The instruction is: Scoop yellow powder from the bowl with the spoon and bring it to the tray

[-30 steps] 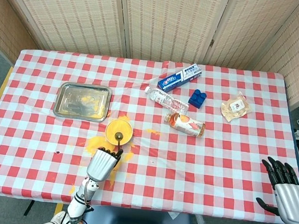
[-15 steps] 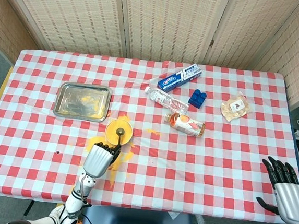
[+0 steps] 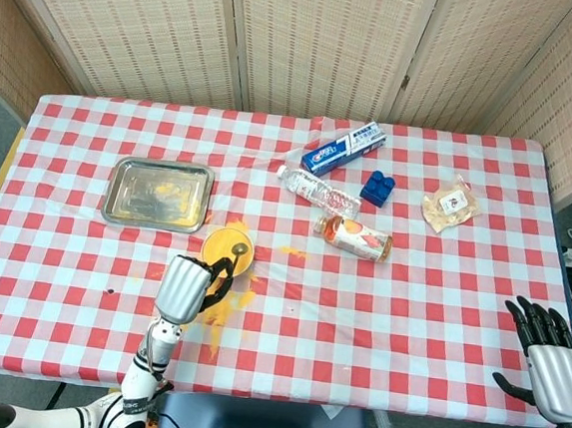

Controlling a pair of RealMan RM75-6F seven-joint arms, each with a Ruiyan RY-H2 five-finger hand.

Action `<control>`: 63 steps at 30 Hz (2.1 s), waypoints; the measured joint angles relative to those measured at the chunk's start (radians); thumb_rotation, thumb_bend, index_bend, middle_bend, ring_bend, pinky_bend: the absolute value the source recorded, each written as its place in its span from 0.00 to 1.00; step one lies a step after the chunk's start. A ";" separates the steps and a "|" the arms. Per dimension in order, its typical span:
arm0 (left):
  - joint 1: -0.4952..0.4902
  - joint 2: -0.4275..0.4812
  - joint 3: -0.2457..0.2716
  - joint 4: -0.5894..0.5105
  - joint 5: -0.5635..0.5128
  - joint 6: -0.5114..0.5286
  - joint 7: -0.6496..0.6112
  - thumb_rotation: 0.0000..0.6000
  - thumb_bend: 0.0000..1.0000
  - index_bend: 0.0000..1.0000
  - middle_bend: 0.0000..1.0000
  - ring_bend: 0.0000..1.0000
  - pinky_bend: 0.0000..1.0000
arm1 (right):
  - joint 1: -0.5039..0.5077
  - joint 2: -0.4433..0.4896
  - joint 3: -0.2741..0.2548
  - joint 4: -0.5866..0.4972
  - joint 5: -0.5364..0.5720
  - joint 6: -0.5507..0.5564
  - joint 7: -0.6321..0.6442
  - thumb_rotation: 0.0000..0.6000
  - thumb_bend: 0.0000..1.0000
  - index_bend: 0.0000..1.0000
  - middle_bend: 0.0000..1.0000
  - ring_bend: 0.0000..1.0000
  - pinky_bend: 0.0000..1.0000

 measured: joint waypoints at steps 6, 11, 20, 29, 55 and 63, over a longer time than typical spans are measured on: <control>-0.003 0.147 -0.071 -0.312 -0.166 -0.138 0.068 1.00 0.81 0.84 1.00 1.00 1.00 | 0.001 -0.002 0.001 -0.002 0.003 -0.001 -0.007 1.00 0.07 0.00 0.00 0.00 0.00; -0.010 0.221 -0.126 -0.408 -0.349 -0.246 0.088 1.00 0.81 0.84 1.00 1.00 1.00 | 0.003 -0.006 0.001 -0.001 0.008 -0.005 -0.015 1.00 0.07 0.00 0.00 0.00 0.00; -0.042 0.318 -0.197 -0.512 -0.615 -0.372 0.116 1.00 0.81 0.84 1.00 1.00 1.00 | 0.004 -0.008 0.004 -0.001 0.015 -0.006 -0.019 1.00 0.07 0.00 0.00 0.00 0.00; -0.068 0.339 -0.180 -0.545 -0.658 -0.371 0.138 1.00 0.81 0.84 1.00 1.00 1.00 | 0.006 -0.011 0.004 -0.001 0.019 -0.009 -0.025 1.00 0.07 0.00 0.00 0.00 0.00; -0.096 0.280 -0.127 -0.385 -0.512 -0.242 0.116 1.00 0.81 0.84 1.00 1.00 1.00 | 0.006 -0.011 0.004 -0.003 0.021 -0.005 -0.031 1.00 0.07 0.00 0.00 0.00 0.00; -0.076 0.306 -0.096 -0.504 -0.537 -0.255 0.136 1.00 0.81 0.84 1.00 1.00 1.00 | 0.000 -0.006 -0.002 -0.005 0.002 0.007 -0.019 1.00 0.07 0.00 0.00 0.00 0.00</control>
